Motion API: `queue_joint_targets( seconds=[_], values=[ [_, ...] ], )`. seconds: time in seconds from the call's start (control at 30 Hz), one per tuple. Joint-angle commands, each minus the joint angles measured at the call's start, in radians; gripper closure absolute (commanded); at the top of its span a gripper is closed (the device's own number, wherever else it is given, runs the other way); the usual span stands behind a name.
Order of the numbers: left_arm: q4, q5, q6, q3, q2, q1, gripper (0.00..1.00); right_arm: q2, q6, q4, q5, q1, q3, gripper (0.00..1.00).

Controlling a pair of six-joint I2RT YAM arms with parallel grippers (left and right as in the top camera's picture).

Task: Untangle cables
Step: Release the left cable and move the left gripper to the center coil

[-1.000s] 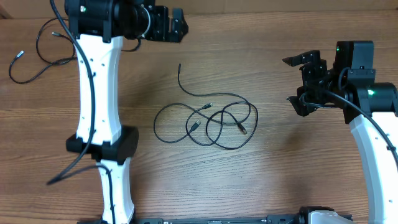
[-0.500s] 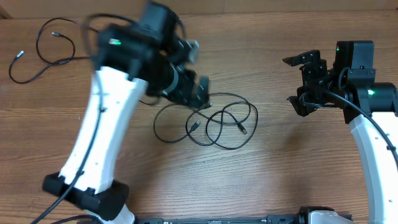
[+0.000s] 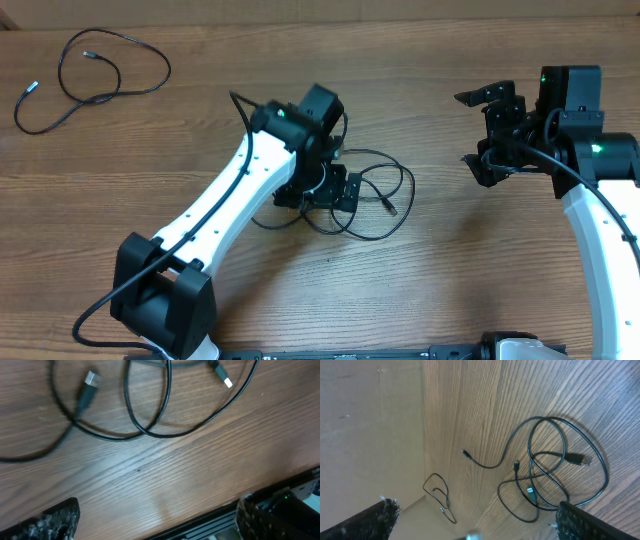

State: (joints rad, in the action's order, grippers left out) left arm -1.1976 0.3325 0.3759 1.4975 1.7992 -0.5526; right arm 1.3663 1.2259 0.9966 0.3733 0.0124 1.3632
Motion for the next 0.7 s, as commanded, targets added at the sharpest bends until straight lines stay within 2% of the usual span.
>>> queue_joint_targets(
  seconds=[0.0,0.1,0.13,0.3,0.4,0.47,0.67],
  values=[
    [0.096,0.079,0.036,-0.11,0.0,-0.013,0.0,0.0,-0.008,0.0,-0.014,0.001,0.013,0.0],
    [0.201,0.071,0.114,-0.179,0.002,-0.017,0.0,0.0,-0.008,0.0,-0.014,0.001,0.013,0.0],
    [0.243,0.048,0.173,-0.201,0.002,-0.018,0.0,0.0,-0.008,0.0,-0.014,0.001,0.013,0.0],
    [0.363,-0.097,0.404,-0.28,0.006,-0.025,0.09,0.0,-0.008,0.0,-0.014,0.001,0.013,0.0],
    [0.428,-0.096,0.442,-0.32,0.012,-0.04,0.22,0.0,-0.008,0.0,-0.014,0.001,0.013,0.0],
    [0.473,-0.097,0.448,-0.344,0.012,-0.054,0.37,0.0,-0.008,0.0,-0.014,0.001,0.013,0.0],
    [0.533,-0.13,0.471,-0.366,0.012,-0.104,0.4,0.0,-0.008,0.0,-0.014,0.001,0.013,0.0]
  ],
)
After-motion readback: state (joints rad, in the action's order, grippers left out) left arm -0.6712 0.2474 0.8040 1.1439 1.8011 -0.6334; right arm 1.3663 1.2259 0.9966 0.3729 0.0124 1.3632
